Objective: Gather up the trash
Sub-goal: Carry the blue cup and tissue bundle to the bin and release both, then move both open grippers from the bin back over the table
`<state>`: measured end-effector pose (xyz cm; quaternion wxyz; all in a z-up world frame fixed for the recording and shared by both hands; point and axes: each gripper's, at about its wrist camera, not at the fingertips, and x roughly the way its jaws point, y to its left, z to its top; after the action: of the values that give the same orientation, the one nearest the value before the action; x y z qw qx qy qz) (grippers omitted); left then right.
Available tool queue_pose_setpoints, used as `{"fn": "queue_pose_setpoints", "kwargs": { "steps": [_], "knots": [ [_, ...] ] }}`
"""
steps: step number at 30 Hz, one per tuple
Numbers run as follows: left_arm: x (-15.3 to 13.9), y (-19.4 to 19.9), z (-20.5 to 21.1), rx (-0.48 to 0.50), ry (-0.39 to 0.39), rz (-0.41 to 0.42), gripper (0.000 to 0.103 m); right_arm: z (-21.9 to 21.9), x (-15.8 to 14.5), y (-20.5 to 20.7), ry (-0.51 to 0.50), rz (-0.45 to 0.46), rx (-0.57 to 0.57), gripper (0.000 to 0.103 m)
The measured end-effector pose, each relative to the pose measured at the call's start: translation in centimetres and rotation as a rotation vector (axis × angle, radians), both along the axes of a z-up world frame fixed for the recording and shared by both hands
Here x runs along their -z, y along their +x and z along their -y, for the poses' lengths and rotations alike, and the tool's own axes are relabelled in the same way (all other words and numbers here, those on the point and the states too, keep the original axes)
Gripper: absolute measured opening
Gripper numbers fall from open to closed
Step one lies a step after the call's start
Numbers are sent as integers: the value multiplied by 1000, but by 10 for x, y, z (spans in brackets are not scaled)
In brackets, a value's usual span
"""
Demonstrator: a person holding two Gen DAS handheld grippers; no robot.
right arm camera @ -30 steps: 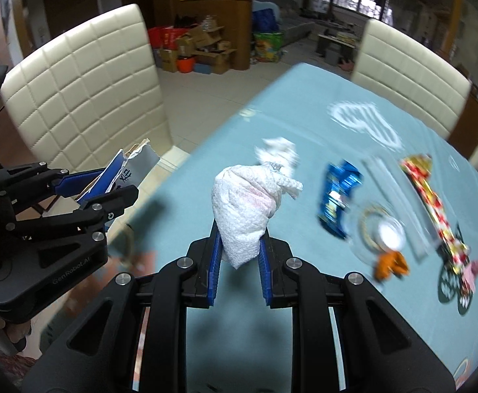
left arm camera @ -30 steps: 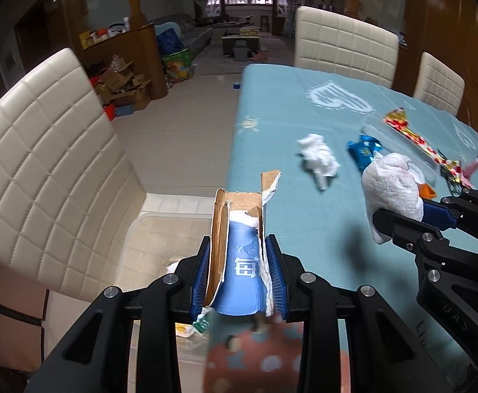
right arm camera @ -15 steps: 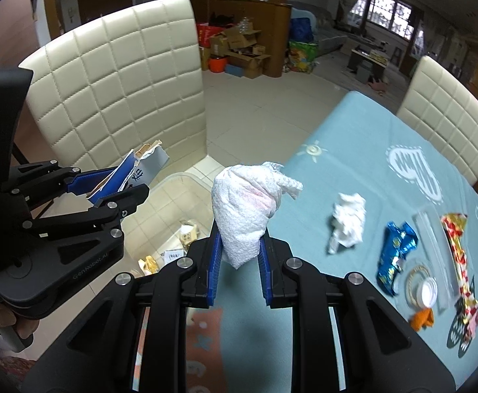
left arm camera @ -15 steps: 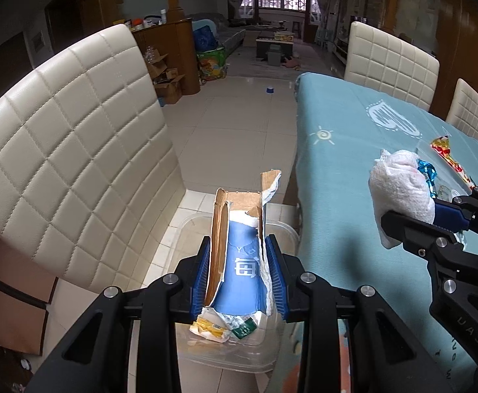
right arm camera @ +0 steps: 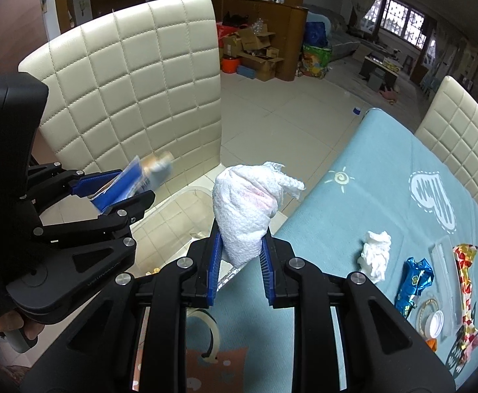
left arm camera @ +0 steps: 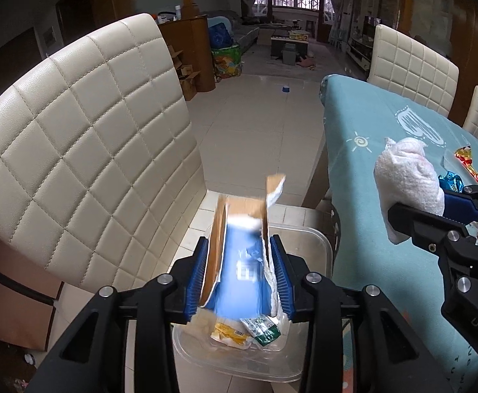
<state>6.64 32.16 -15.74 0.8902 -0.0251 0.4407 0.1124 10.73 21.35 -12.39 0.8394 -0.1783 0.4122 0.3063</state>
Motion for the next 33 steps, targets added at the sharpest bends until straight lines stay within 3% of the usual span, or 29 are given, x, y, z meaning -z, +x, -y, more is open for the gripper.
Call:
{"fn": "queue_pose_setpoints", "kwargs": {
  "steps": [1, 2, 3, 5, 13, 14, 15, 16, 17, 25, 33],
  "knots": [
    [-1, 0, -2, -3, -3, 6, 41, -2, 0, 1, -2, 0, -1, 25],
    [-1, 0, -3, -10, -7, 10, 54, -3, 0, 2, -2, 0, 0, 25],
    [-1, 0, -5, -21, -16, 13, 76, -4, 0, 2, -1, -2, -1, 25],
    [-3, -3, -11, -58, -23, 36, 84, -7, 2, 2, -4, -4, -5, 25],
    [3, -7, -27, -124, -21, 11, 84, -15, 4, 4, 6, -30, -29, 26],
    [3, -9, -29, -131, -20, 9, 84, -16, 4, 5, 8, -42, -28, 38],
    [3, -10, -29, -136, -17, 6, 84, -15, 5, 6, 10, -47, -23, 62],
    [3, -11, -30, -140, -14, 3, 84, -14, 4, 7, 20, -41, -15, 72],
    [3, -12, -31, -145, -15, -1, 84, -12, 1, 5, 40, -24, -9, 75],
    [-3, -21, -31, -174, -16, 4, 84, -5, -4, -2, 29, 8, -8, 75],
    [-15, -26, 3, -126, -7, 15, 84, 38, -10, -7, 51, 8, 63, 76]
  ]
}}
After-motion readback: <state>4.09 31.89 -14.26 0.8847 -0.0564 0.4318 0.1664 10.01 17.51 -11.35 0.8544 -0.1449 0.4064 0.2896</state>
